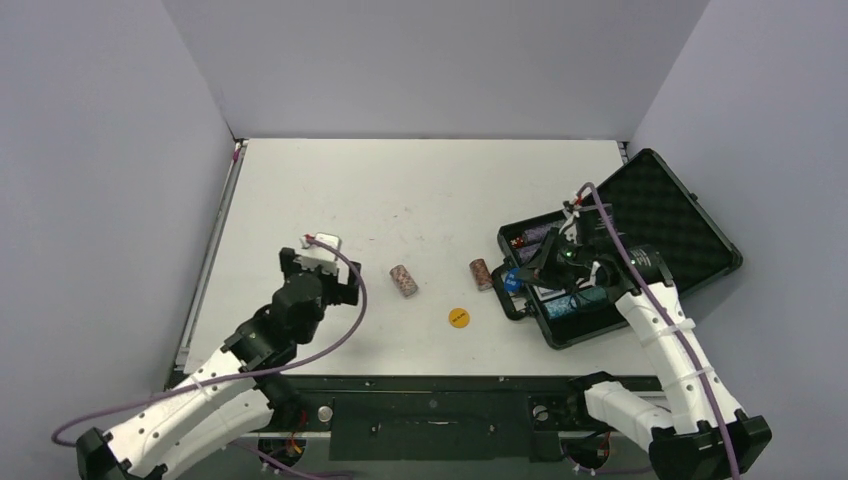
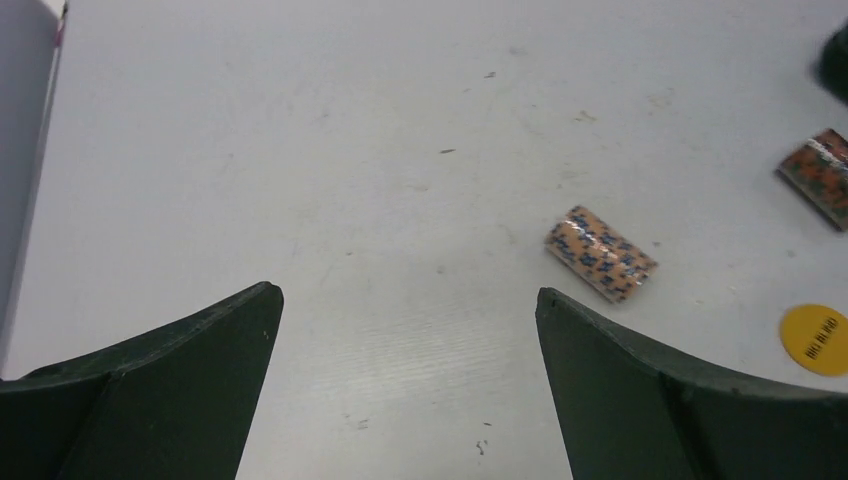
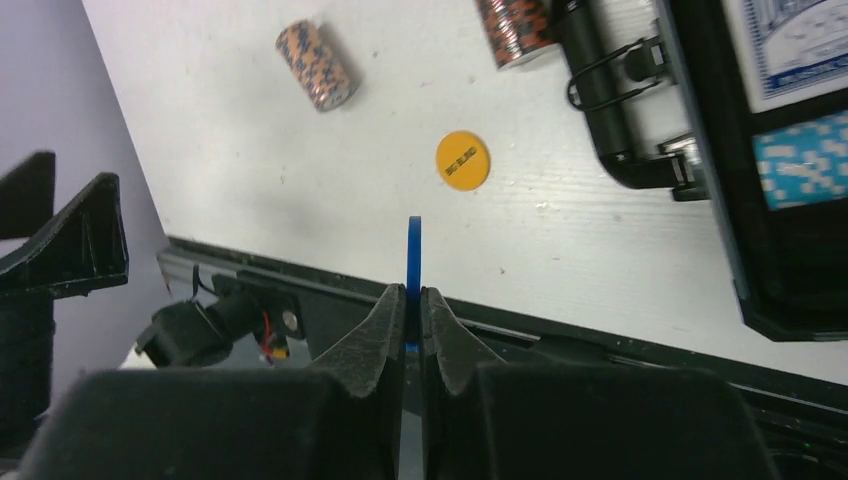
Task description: Pack up texas hold em set
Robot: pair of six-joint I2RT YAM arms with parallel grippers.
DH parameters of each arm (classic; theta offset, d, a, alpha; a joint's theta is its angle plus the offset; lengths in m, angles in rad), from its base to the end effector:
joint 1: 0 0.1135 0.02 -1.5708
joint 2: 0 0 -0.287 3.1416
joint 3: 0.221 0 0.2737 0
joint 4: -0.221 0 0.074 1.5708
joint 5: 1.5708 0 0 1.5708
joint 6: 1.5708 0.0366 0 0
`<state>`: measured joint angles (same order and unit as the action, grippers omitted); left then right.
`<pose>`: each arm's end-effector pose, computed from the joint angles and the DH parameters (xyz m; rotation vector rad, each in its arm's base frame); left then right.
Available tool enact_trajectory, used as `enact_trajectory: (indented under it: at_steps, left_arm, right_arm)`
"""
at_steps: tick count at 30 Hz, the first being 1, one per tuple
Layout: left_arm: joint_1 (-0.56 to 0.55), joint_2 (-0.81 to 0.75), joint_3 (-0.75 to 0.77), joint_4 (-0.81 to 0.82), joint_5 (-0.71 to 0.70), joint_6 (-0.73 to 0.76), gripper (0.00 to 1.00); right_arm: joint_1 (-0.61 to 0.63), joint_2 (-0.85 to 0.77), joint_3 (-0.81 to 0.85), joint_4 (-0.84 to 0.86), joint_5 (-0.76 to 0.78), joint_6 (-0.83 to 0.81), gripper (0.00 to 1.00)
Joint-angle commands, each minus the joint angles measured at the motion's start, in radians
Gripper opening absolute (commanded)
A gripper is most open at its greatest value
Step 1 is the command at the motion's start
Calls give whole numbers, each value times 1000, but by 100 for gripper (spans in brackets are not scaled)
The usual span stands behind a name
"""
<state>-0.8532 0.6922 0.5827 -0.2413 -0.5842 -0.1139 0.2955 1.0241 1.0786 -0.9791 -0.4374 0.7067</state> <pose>0.1265 -0.1142 0.2912 0.3014 1.8383 -0.1070 0.1856 0.0727 0.3476 0.3448 2.6103 0.9342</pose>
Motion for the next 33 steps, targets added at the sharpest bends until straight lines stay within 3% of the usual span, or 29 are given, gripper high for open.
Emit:
enact_trajectory:
  at_steps: [1,7,19,24,33]
  left_arm:
    - [189,-108,-99,98,17,-50,99]
    - [467,-98,-221,230,138,-50,97]
    - [732,145,-456,776,232,-55,96]
    - [812,296,-436,960,322,-16,96]
    - [815,567,-366,1191,363,-11,96]
  right_arm:
    - [-90,-58,2,-16,68,-3,0]
    - [-125,-90,-16,-30,110,16,0]
    - [-127,-183,-99,-26,198,88,0]
    - [-125,-214,-140,-22,208,122,0]
    - [-124,-227,-181,61,252,142,0]
